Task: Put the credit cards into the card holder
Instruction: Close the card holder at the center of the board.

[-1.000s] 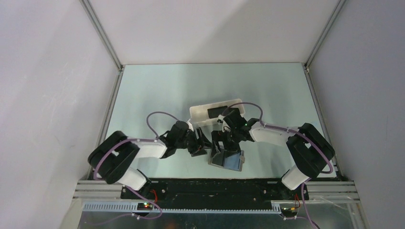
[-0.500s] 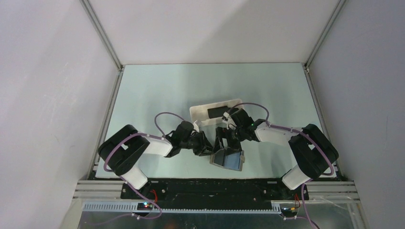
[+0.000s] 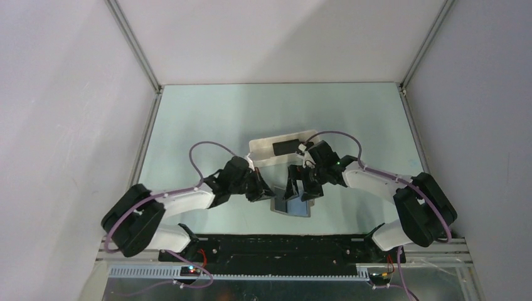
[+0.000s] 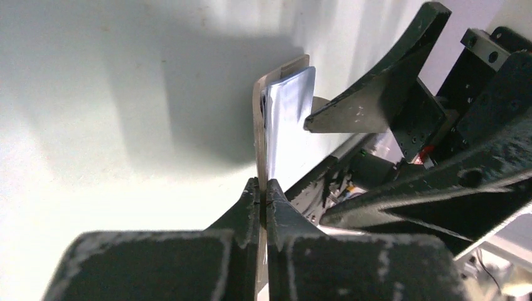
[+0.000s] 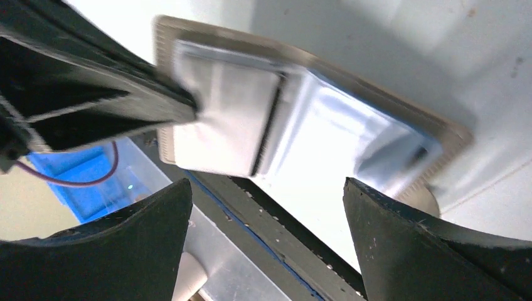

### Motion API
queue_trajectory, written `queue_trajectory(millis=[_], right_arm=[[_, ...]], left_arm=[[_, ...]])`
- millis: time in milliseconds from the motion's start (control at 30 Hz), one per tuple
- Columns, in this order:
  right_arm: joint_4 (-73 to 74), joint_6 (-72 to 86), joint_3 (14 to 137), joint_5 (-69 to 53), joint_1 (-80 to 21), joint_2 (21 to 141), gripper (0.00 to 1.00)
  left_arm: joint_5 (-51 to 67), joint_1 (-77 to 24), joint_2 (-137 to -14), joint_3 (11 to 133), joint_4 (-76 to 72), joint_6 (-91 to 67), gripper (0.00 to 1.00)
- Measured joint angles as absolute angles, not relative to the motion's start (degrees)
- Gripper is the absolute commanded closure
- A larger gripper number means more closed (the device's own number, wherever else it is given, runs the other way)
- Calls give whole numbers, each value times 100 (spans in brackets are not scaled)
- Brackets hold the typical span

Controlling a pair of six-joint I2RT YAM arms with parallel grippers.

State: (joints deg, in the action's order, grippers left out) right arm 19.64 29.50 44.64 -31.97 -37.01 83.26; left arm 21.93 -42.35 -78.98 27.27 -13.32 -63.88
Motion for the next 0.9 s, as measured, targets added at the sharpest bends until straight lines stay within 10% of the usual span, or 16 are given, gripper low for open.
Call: queue_trajectory(millis=[900], right_arm=[[2545,2491,4740,-2016,-3774,8731,26]], left_arm=[[-423,-4740,-8364,5693,4176,-5048,99]])
